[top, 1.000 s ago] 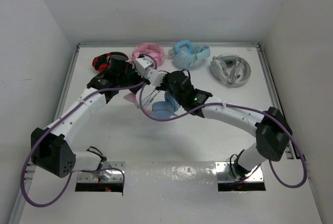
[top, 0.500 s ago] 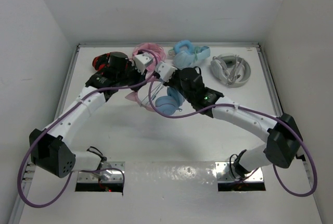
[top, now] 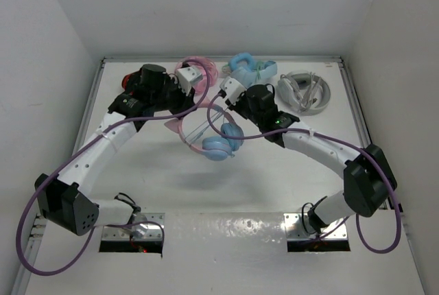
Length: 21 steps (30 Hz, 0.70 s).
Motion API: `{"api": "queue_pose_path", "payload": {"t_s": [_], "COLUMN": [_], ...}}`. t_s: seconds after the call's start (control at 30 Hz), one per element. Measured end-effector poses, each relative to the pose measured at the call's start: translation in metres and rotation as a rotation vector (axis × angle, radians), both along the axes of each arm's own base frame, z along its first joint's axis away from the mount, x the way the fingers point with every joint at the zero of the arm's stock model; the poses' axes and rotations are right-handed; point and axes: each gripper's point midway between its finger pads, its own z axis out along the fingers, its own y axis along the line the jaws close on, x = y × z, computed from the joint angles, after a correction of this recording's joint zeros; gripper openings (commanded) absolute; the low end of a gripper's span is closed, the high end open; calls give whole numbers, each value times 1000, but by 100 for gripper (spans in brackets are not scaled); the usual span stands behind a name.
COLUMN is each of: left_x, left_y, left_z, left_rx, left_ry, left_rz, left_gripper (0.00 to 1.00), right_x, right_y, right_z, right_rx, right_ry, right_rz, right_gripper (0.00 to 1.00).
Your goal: Wrap the headphones
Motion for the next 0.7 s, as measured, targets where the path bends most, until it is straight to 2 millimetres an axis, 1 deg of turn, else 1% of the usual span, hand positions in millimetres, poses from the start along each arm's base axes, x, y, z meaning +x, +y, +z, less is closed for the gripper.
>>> {"api": "queue_pose_path", "payload": {"t_s": [0.03,0.1,0.13,0.23,0.27,0.37,0.4,0.5,0.53,0.6,0.67,0.7], "left_x": [-1,-3,-4,-7,-7,-9,-9,-9,-9,-14,-17,-18], "left_y": [0,1,1,3,3,4,4,4,4,3,2,1], "left_z": [-1,-3,-4,-6,-7,-8,-8,-8,-8,-7,-5,-4], "left_rx": [3,7,8,13,15,21,20,13,12,0,-14,-22], "left_ry": [7,17,22,39,43,55,56,61,62,83,98,101], "left_rz": [-1,-1,-1,1,2,9,11,17,17,0,-14,-17], "left_gripper": [0,0,0,0,0,0,0,0,0,0,0,0], "right_x": [-2,-4,-5,-7,-8,-8,-8,-8,-8,-5,-6,-9], "right_y": [2,4,5,2,0,-8,-10,-19,-25,-49,-69,-77], "right_z": [-2,-5,-7,-15,-18,-28,-30,-37,-40,-53,-69,-76], "right_rx": [9,22,27,47,53,96,113,175,186,197,210,219], "right_ry": [9,23,28,52,62,109,123,170,180,212,260,286], "right_rz": [8,17,19,11,7,-9,-13,-27,-45,-116,-170,-188], "right_gripper": [30,36,44,56,65,76,84,88,89,92,95,99]}}
